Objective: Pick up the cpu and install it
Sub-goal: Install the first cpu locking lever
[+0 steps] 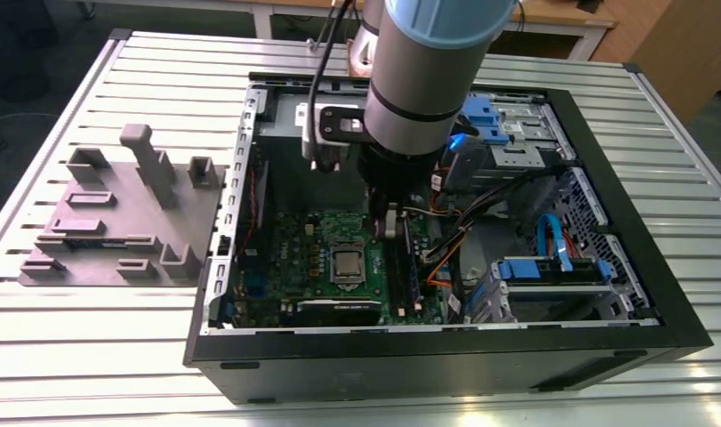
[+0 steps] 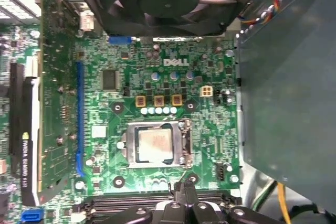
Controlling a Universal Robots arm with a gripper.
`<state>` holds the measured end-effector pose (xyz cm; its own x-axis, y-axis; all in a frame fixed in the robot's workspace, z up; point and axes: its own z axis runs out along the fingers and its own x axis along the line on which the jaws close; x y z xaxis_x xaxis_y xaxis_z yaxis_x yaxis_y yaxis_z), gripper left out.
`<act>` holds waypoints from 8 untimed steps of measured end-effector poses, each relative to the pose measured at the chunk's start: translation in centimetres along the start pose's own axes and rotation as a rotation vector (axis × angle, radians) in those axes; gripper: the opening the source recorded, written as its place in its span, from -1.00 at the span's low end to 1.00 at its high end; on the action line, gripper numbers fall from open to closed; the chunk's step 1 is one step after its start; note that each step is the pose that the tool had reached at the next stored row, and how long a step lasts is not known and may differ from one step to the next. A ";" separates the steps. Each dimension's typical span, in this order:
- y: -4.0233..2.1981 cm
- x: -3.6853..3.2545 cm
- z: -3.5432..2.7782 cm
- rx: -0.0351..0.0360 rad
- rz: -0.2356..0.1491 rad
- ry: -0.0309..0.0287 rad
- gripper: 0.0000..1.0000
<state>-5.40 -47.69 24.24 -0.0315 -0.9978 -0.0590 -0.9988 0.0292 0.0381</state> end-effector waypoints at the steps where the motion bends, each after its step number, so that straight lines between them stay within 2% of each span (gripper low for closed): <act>1: 0.00 0.01 0.03 0.0000 -0.001 0.0028 -0.80; 8: 0.01 0.02 0.07 0.0001 0.000 0.0033 -0.80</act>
<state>-5.42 -47.70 24.17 -0.0309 -0.9980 -0.0557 -0.9989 0.0288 0.0380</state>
